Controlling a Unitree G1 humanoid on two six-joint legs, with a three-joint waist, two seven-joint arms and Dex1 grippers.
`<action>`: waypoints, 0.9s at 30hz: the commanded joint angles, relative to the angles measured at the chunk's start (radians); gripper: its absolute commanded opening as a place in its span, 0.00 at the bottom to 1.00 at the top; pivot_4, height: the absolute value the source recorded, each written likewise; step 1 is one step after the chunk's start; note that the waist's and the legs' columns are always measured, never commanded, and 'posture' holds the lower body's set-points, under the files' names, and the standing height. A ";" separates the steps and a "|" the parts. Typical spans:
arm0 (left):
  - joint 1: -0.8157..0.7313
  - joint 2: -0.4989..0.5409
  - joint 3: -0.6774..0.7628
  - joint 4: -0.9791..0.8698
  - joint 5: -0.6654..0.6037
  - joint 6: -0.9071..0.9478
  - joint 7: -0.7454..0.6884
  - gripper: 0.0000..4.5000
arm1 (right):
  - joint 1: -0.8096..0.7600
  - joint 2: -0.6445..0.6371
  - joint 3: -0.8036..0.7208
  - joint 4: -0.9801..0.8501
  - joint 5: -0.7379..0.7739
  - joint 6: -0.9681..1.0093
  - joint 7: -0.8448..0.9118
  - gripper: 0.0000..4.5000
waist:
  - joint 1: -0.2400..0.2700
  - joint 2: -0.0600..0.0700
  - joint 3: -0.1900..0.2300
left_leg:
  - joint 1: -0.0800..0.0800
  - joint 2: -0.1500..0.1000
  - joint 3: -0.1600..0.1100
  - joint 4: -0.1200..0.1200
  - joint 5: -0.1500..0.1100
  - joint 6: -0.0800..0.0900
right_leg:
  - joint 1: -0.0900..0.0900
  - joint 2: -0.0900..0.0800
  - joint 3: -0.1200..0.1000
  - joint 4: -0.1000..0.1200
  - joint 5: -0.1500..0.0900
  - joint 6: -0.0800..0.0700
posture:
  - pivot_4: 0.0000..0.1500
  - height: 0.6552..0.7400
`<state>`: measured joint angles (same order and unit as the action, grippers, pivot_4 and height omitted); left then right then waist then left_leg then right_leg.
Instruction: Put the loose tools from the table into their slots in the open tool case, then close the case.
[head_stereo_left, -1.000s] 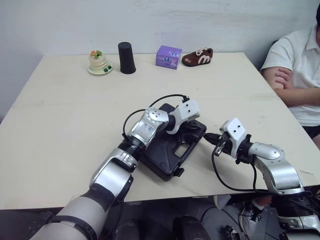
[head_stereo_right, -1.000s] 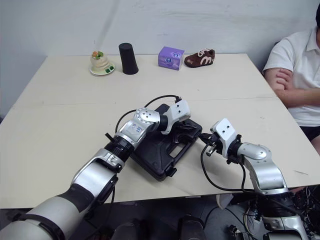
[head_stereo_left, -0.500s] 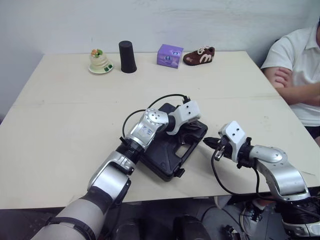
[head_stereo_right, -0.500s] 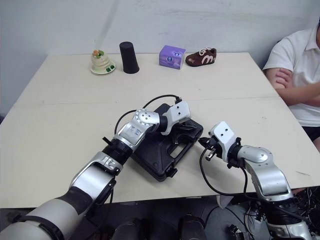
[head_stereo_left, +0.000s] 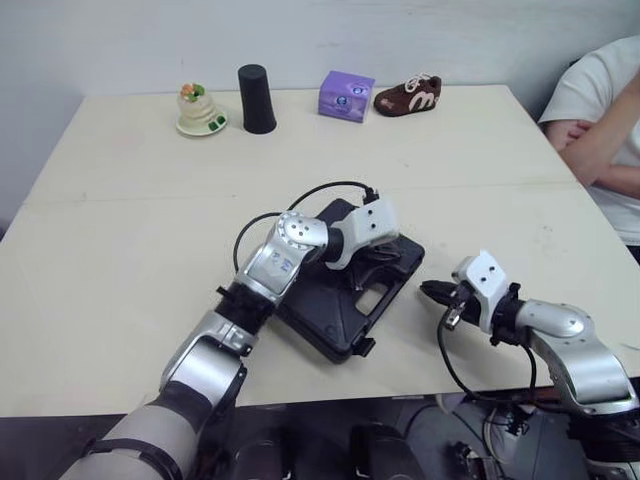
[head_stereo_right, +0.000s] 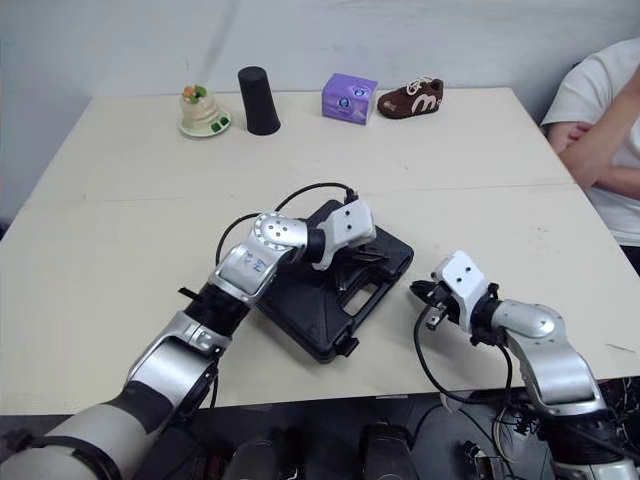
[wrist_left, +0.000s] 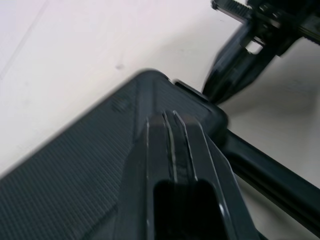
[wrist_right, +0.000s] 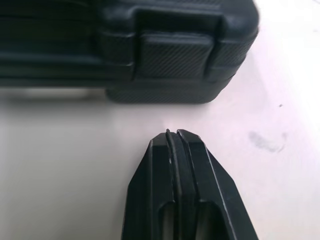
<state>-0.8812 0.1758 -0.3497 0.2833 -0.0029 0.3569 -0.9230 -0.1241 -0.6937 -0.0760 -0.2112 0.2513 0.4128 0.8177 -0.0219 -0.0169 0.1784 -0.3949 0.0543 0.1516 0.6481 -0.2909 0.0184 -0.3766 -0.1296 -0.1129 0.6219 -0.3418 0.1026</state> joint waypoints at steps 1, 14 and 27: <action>0.055 0.037 0.076 -0.186 -0.108 -0.019 -0.057 0.00 | 0.053 -0.029 -0.086 -0.084 0.086 -0.035 0.067 0.00 | 0.000 0.001 0.004 | -0.001 -0.001 0.000 0.000 0.000 0.000 | 0.000 0.000 0.000 0.000 0.000 0.000 | 1.00 1.00; 0.392 0.333 0.108 -0.571 -0.225 -0.051 -0.202 0.00 | 0.289 -0.045 -0.092 -0.260 0.229 -0.116 0.236 0.00 | 0.025 0.001 0.007 | -0.001 -0.006 -0.004 0.001 0.001 0.004 | 0.001 -0.003 0.006 0.001 0.002 0.004 | 1.00 1.00; 0.446 0.357 0.024 -0.539 -0.159 0.016 -0.105 0.00 | 0.257 -0.017 0.102 -0.268 0.162 -0.115 0.204 0.00 | 0.037 0.001 0.006 | -0.001 -0.005 -0.004 0.001 0.001 0.004 | 0.001 -0.003 0.006 0.001 0.002 0.004 | 1.00 1.00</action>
<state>-0.4576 0.5217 -0.2902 -0.2667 -0.1928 0.3422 -1.0347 0.1443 -0.7211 0.0039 -0.4657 0.4175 0.3058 1.0331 0.0153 -0.0159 0.1849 -0.3963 0.0489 0.1472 0.6493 -0.2898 0.0229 -0.3755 -0.1324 -0.1066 0.6226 -0.3394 0.1066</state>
